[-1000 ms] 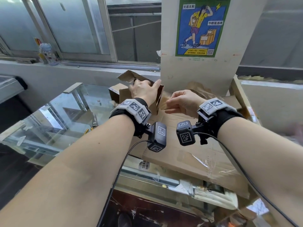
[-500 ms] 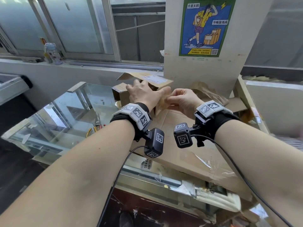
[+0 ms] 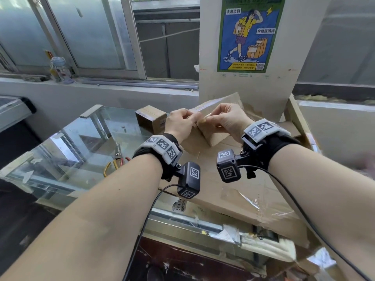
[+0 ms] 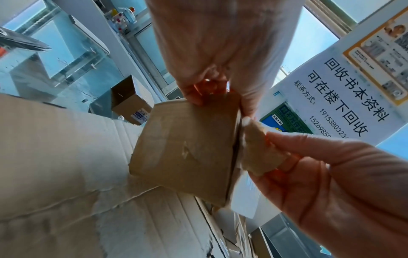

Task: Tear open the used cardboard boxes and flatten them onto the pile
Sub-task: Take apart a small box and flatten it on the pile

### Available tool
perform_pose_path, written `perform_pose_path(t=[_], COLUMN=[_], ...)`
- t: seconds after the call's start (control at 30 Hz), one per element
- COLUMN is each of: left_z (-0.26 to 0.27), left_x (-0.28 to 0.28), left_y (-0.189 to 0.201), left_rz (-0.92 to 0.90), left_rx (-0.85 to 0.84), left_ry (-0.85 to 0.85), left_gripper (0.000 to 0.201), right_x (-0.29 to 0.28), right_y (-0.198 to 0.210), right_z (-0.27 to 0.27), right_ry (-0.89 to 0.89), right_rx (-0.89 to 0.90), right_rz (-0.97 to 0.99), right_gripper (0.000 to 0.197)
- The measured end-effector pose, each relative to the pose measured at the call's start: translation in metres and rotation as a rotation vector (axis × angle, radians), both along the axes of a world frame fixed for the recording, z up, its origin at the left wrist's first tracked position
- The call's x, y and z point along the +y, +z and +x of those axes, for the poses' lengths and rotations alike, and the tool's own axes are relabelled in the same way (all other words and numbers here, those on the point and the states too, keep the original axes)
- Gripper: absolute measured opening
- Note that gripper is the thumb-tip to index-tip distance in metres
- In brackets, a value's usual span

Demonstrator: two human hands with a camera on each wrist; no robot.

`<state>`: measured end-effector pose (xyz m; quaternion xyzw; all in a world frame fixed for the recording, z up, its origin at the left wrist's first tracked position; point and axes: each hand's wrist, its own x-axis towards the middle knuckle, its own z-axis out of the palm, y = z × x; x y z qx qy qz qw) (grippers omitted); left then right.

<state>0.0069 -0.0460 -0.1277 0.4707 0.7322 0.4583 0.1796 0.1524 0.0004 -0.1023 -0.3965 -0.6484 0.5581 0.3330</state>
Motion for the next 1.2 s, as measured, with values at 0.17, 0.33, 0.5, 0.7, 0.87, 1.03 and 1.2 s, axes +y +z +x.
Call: perform_pose_path(t=[0.17, 0.33, 0.5, 0.7, 0.87, 1.03, 1.2], left_z=[0.002, 0.001, 0.001, 0.002, 0.005, 0.009, 0.009], left_x=[-0.001, 0.0, -0.003, -0.004, -0.004, -0.004, -0.004], left_y=[0.0, -0.01, -0.015, -0.02, -0.022, -0.019, -0.021], left_rz=[-0.062, -0.099, -0.098, -0.111, -0.124, -0.124, -0.127], left_rx=[-0.042, -0.124, -0.213, -0.22, -0.214, -0.222, -0.215], left_ry=[-0.079, -0.114, -0.129, -0.103, -0.113, -0.112, -0.091], left_gripper=[0.031, 0.026, 0.023, 0.022, 0.022, 0.026, 0.028], right_x=[0.001, 0.0, 0.002, 0.007, 0.014, 0.014, 0.015], right_y=[0.0, 0.0, -0.012, -0.011, -0.014, -0.016, -0.019], right_z=[0.0, -0.001, 0.003, 0.008, 0.011, 0.012, 0.012], right_ry=[-0.01, 0.038, -0.054, 0.008, 0.071, 0.055, 0.028], right_rx=[-0.159, -0.326, -0.424, -0.5, -0.462, -0.397, -0.331], right_rz=[0.194, 0.392, 0.526, 0.407, 0.278, 0.222, 0.154], right_gripper=[0.01, 0.01, 0.009, 0.014, 0.021, 0.02, 0.023])
